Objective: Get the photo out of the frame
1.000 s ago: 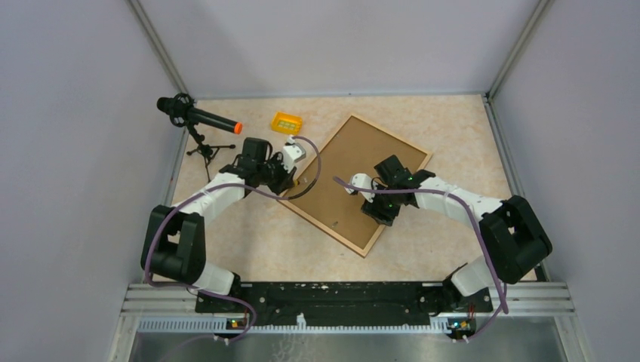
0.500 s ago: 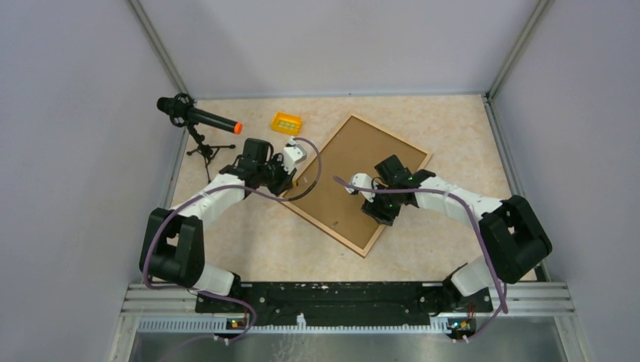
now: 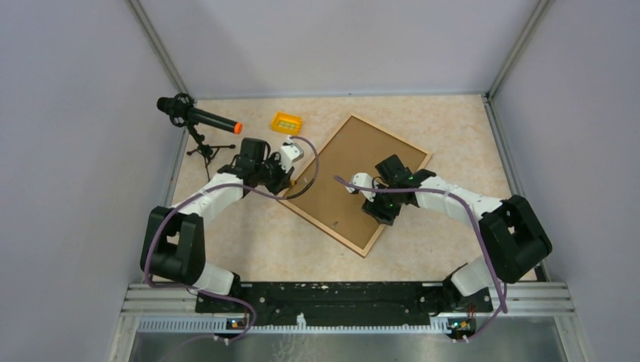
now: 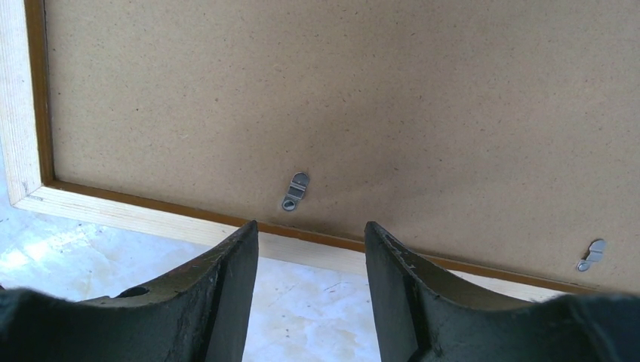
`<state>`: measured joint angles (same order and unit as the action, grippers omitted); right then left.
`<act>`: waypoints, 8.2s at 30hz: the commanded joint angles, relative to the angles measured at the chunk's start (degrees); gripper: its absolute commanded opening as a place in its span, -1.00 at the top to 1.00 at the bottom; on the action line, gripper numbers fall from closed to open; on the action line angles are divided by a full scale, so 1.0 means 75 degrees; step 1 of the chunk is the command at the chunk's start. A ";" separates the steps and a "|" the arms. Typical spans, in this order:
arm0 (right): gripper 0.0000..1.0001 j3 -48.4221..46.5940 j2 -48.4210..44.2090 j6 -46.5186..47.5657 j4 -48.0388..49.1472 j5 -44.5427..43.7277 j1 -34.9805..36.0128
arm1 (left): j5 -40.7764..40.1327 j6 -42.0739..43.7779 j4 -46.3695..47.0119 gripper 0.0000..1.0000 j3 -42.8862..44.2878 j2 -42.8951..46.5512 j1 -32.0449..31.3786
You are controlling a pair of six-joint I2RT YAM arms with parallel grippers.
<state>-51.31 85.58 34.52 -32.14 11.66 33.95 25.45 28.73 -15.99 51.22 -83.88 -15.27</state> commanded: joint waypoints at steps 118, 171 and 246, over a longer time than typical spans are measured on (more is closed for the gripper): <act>0.88 -0.5140 0.4024 -0.0180 -0.1343 0.2058 -0.3153 | -0.0191 -0.0987 -0.1315 1.00 0.2000 0.0553 -0.0690; 0.63 -0.2500 0.3223 -0.2314 0.0146 0.0591 -0.2910 | -0.5445 0.3091 -0.6280 1.00 0.4383 -0.2127 -0.3341; 0.38 -0.2639 0.3166 -0.2328 -0.0080 0.0705 -0.2816 | -0.4450 0.2601 -0.5705 1.00 0.5612 -0.2629 -0.3106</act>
<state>-72.01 108.27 16.16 -33.04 20.14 12.21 -10.92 50.63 -58.72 90.24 -104.53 -39.75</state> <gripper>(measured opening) 0.259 0.234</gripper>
